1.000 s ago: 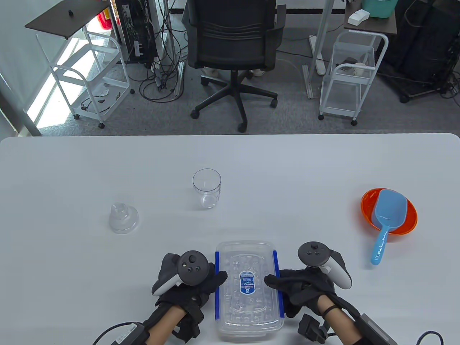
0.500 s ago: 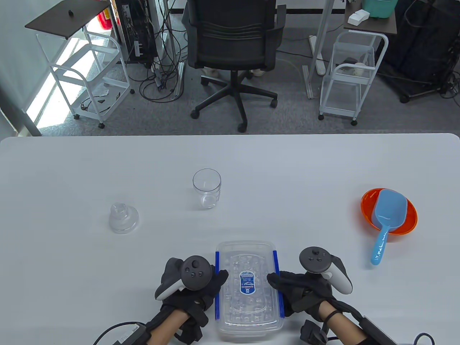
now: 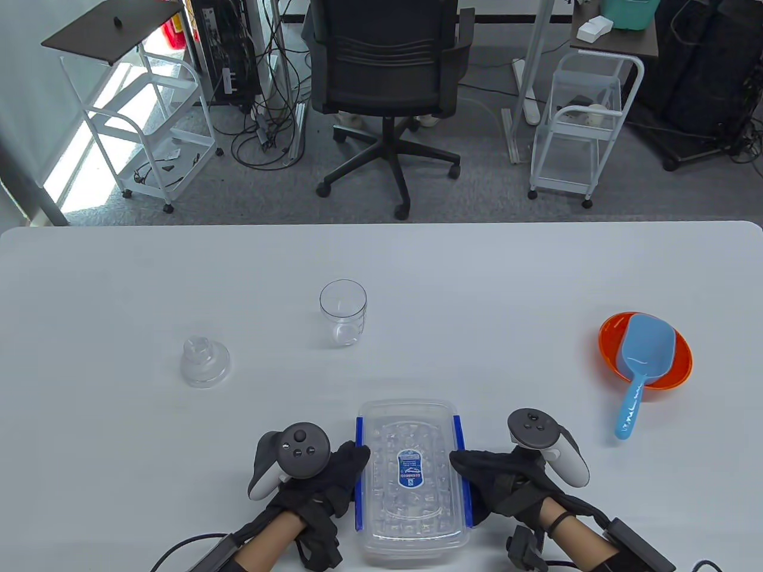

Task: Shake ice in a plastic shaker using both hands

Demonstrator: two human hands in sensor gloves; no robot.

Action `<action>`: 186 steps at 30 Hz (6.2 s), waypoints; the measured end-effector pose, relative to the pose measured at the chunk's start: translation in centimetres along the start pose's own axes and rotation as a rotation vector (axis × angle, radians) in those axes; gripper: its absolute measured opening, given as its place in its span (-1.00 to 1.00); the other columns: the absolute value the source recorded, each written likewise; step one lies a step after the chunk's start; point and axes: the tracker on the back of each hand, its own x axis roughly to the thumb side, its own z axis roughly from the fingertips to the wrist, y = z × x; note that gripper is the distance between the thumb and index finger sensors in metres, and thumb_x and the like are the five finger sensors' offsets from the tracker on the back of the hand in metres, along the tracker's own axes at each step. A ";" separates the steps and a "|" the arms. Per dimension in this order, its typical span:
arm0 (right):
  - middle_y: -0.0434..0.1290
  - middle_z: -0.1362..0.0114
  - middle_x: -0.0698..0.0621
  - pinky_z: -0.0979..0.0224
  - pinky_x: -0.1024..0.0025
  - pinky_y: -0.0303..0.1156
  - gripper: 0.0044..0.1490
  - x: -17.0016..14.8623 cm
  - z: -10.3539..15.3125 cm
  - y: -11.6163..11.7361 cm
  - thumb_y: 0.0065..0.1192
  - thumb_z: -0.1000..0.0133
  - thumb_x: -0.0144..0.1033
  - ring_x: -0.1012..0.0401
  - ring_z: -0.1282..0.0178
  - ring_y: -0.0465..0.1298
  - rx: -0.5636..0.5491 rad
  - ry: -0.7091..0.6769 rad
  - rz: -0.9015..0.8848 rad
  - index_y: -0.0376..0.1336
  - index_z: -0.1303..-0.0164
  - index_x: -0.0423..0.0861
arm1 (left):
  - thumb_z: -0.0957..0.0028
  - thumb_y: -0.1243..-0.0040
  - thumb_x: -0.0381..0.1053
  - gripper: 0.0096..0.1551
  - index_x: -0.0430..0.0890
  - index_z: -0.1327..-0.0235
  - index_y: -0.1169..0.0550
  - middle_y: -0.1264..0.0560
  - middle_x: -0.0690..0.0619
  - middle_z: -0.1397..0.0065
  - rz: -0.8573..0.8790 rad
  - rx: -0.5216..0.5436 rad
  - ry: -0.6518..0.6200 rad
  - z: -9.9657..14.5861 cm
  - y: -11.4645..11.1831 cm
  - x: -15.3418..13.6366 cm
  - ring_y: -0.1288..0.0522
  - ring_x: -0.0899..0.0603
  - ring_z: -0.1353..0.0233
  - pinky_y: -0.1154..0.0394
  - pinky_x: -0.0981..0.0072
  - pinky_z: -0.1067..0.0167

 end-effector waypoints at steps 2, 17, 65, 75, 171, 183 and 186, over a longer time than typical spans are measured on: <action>0.30 -0.30 -0.61 -0.13 -0.07 0.59 -0.11 -0.1 0.0 -0.1 -0.32 -0.37 -0.16 -0.33 -0.14 0.53 0.005 -0.007 0.000 -0.11 -0.40 -0.74 | -0.33 0.48 -0.03 -0.25 -0.71 -0.30 -0.16 -0.45 -0.46 -0.31 0.054 -0.010 0.059 0.2 0.2 -0.8 -0.64 -0.31 -0.15 -0.60 0.20 -0.09; 0.34 -0.32 -0.56 -0.11 -0.09 0.57 -0.16 -0.1 0.3 -0.3 -0.32 -0.36 -0.22 -0.32 -0.14 0.55 -0.014 0.019 0.021 -0.07 -0.41 -0.72 | -0.34 0.44 -0.07 -0.25 -0.79 -0.24 -0.17 -0.47 -0.55 -0.25 -0.024 -0.011 0.047 0.0 0.4 0.4 -0.65 -0.39 -0.06 -0.60 0.15 0.08; 0.33 -0.26 -0.71 -0.10 -0.53 0.26 -0.04 6.5 4.3 3.5 -0.24 -0.37 -0.01 -0.55 -0.16 0.39 -0.359 -0.147 0.540 -0.04 -0.50 -0.65 | -0.38 0.28 0.12 -0.07 -0.81 -0.09 -0.38 -0.63 -0.58 -0.03 -0.295 -0.020 0.043 1.0 1.6 5.6 -0.73 -0.39 0.10 -0.64 0.17 0.26; 0.27 -0.32 -0.72 -0.11 -0.57 0.21 -0.04 9.0 5.8 3.1 -0.24 -0.38 -0.01 -0.58 -0.22 0.33 -0.495 -0.306 0.427 -0.05 -0.52 -0.63 | -0.38 0.25 0.15 -0.07 -0.79 -0.15 -0.35 -0.61 -0.55 -0.10 -0.328 0.234 -0.035 2.8 3.7 7.3 -0.71 -0.38 0.03 -0.64 0.17 0.20; 0.53 -0.18 -0.28 0.13 0.16 0.65 0.07 -1.5 8.7 -3.6 0.26 -0.05 -0.17 -0.09 0.12 0.68 -0.706 0.752 0.793 -0.03 -0.55 -0.54 | -0.35 0.17 0.19 -0.35 -0.30 -0.32 -0.46 -0.68 -0.19 -0.17 -0.151 0.634 -0.399 5.0 6.5 5.2 -0.71 -0.25 -0.04 -0.65 0.29 0.12; 0.51 -0.19 -0.24 0.11 0.15 0.63 0.04 -1.6 7.8 -2.8 0.18 -0.06 -0.15 -0.09 0.10 0.66 -0.682 0.813 0.934 -0.03 -0.56 -0.52 | -0.34 0.16 0.19 -0.34 -0.31 -0.32 -0.46 -0.69 -0.20 -0.16 -0.192 0.606 -0.404 4.8 6.3 5.1 -0.71 -0.25 -0.03 -0.65 0.28 0.13; 0.50 -0.19 -0.24 0.11 0.16 0.63 0.03 -1.7 7.5 -2.6 0.16 -0.08 -0.14 -0.08 0.10 0.66 -0.672 0.832 0.982 -0.03 -0.56 -0.51 | -0.34 0.16 0.19 -0.34 -0.31 -0.32 -0.46 -0.69 -0.20 -0.16 -0.202 0.605 -0.405 4.8 6.2 5.1 -0.71 -0.25 -0.03 -0.65 0.28 0.13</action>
